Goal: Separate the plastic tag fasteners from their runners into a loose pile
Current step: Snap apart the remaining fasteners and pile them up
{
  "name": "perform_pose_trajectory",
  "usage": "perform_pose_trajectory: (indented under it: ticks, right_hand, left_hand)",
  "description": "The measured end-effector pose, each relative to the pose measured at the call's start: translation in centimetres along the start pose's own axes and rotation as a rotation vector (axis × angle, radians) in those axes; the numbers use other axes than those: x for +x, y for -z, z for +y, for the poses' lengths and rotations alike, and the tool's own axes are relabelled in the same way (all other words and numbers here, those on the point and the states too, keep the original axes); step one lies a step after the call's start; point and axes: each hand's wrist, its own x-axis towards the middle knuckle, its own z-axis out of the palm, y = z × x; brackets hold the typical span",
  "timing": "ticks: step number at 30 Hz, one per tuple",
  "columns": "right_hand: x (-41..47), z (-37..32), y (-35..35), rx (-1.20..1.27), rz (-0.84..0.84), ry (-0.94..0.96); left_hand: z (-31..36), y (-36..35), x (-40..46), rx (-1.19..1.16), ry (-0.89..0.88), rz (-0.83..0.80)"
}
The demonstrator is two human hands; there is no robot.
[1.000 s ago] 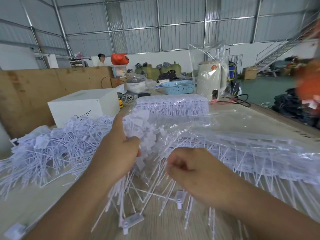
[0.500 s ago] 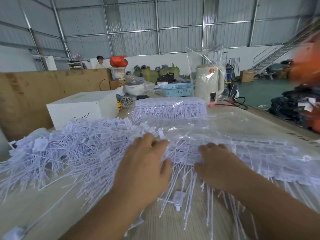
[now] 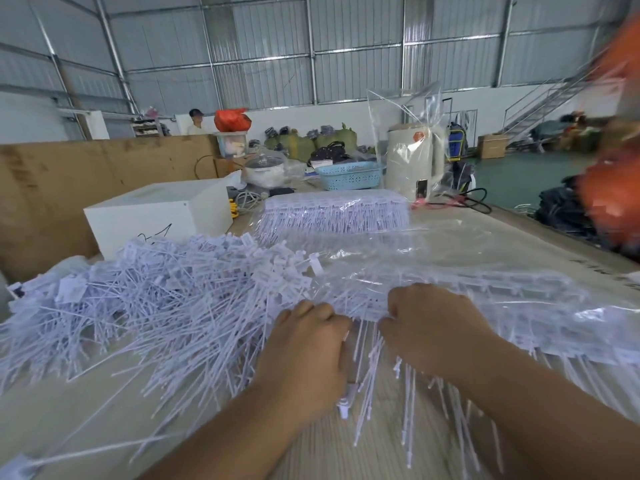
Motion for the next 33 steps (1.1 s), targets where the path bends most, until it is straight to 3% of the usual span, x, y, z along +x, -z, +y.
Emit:
perform_pose_trajectory:
  ticks: [10, 13, 18, 20, 22, 25, 30, 31, 33]
  right_hand:
    - [0.9, 0.6, -1.2, 0.113, 0.149, -0.026]
    - [1.3, 0.7, -1.7, 0.006, 0.117, 0.005]
    - [1.6, 0.4, -1.6, -0.046, 0.242, -0.053]
    - [1.8, 0.6, -1.8, -0.080, 0.178, -0.094]
    - [2.1, 0.9, -1.9, -0.079, 0.076, -0.136]
    - [2.4, 1.3, -1.7, -0.074, 0.104, -0.136]
    - [2.8, 2.0, -1.9, -0.104, 0.047, -0.139]
    - [2.7, 2.0, -1.9, -0.096, 0.050, -0.135]
    - [2.7, 1.8, -1.6, -0.088, 0.115, -0.114]
  left_hand:
    - [1.6, 2.4, -0.6, -0.018, -0.349, 0.170]
    - [1.7, 2.4, -0.7, 0.004, -0.381, 0.155]
    - [1.1, 1.9, -0.9, -0.027, -0.360, 0.042]
    - [0.9, 1.8, -1.1, -0.020, -0.353, 0.003]
    - [0.7, 1.8, -1.0, -0.027, -0.338, -0.014]
    - [0.4, 2.7, -0.8, -0.106, -0.287, -0.052]
    - [-2.8, 6.1, -1.9, -0.232, -0.005, -0.054]
    - [-3.6, 6.8, -2.1, -0.214, 0.077, -0.082]
    - [-4.7, 7.8, -2.4, -0.125, 0.228, -0.292]
